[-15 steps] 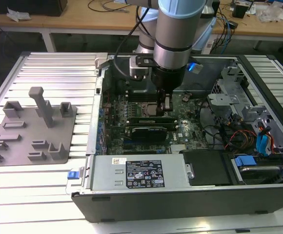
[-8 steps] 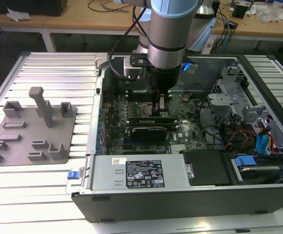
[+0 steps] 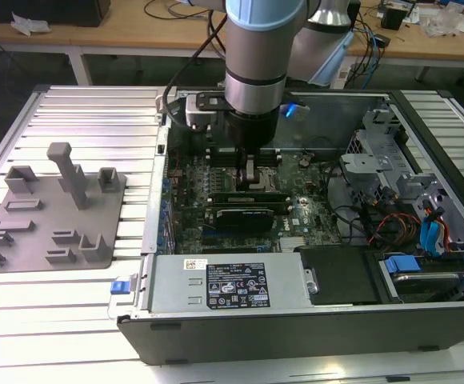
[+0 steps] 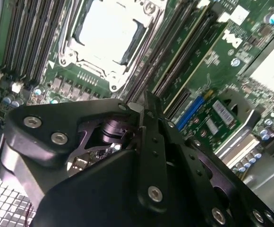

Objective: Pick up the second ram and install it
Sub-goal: 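Press down the second ram until it locks into place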

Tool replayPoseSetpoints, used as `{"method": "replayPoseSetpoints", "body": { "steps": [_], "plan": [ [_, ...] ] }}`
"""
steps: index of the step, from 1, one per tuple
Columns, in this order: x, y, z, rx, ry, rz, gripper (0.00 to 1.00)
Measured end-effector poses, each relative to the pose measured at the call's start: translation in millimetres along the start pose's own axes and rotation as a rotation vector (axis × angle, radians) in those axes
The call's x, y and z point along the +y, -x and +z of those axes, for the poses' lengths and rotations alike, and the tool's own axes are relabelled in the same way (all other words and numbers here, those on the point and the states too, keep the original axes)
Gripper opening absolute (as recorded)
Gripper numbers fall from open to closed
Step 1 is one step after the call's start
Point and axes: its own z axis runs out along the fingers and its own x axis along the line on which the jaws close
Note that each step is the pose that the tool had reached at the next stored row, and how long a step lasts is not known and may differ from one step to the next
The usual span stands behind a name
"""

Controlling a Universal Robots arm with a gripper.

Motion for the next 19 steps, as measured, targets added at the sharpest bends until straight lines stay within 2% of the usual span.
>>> {"method": "replayPoseSetpoints", "body": {
  "steps": [6, 9, 10, 19],
  "plan": [
    [9.2, 0.9, 3.9, 0.0002, 0.0002, 0.000, 0.08],
    [8.1, 1.0, 4.4, -0.0001, 0.0001, 0.000, 0.08],
    [8.1, 0.9, 7.2, 0.0000, 0.0000, 0.000, 0.08],
    [8.2, 0.7, 14.4, 0.0001, 0.0003, 0.000, 0.08]
  ]
}}
